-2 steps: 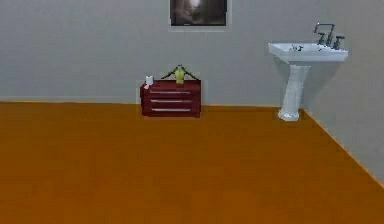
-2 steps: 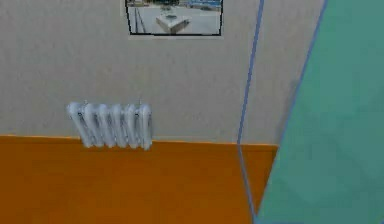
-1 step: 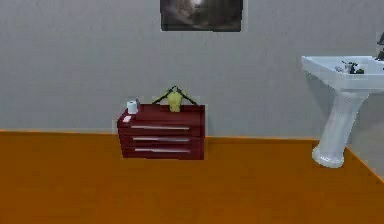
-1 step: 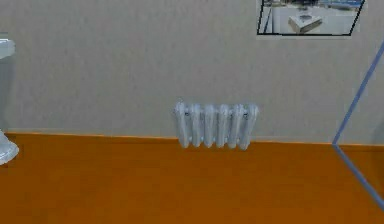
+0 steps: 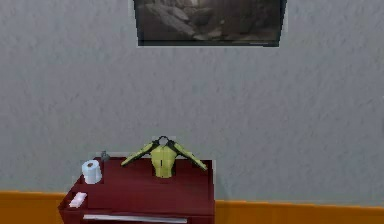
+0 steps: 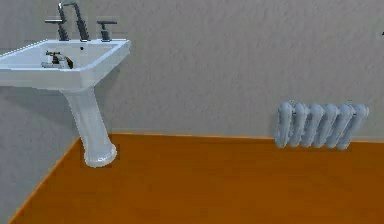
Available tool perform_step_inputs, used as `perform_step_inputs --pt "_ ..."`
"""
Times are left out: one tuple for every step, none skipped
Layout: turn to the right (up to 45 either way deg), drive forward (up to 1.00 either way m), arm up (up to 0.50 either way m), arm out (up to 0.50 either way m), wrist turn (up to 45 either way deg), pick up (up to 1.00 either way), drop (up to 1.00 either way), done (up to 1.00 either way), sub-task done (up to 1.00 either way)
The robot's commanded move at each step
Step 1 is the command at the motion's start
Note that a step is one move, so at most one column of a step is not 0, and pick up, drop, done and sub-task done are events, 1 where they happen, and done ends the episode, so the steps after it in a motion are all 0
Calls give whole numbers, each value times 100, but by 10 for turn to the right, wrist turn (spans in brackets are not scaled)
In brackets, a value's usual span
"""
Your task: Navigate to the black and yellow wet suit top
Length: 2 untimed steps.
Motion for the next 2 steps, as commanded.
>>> perform_step_inputs --pt "60 0 0 0 0 0 0 0 0" --pt "0 10 0 0 0 0 0 0 0"
